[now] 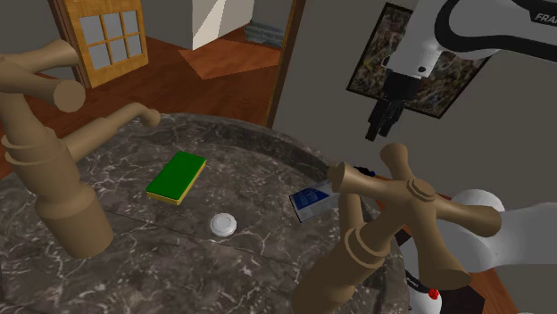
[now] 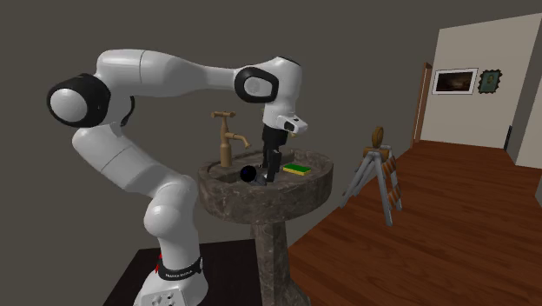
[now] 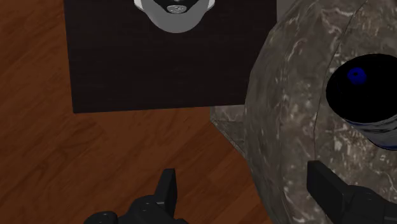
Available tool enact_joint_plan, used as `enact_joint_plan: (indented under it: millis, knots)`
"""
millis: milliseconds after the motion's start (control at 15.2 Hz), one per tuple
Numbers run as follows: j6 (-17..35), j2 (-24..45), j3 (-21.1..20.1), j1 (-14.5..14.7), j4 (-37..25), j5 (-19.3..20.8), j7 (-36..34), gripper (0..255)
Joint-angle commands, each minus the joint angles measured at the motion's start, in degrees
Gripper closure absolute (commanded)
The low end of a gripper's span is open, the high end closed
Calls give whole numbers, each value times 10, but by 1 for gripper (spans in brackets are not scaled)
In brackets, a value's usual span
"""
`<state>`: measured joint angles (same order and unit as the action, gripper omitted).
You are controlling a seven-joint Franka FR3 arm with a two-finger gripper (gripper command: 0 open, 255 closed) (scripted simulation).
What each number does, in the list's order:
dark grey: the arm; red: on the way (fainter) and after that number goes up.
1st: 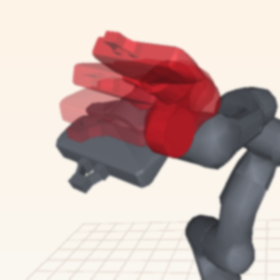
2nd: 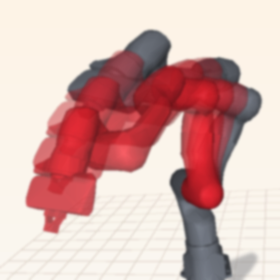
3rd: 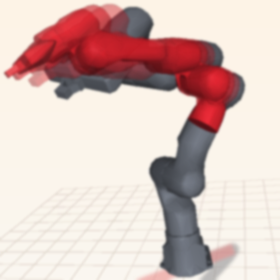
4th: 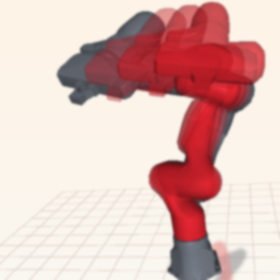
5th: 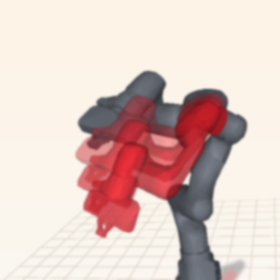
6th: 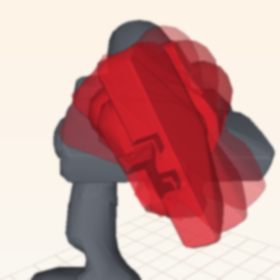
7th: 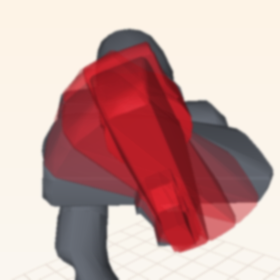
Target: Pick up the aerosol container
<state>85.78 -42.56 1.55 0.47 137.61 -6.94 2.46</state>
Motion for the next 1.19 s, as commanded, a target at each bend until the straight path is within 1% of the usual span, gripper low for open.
enact_joint_plan:
  millis: [0,528,990,1122]
  knots:
    - [0,0,0,0,0,0,0,0]
    - [-63,161,-114,107,-107,25,64,0]
    - [-122,274,-215,192,-171,59,117,0]
    - [-115,276,-216,194,-165,60,117,0]
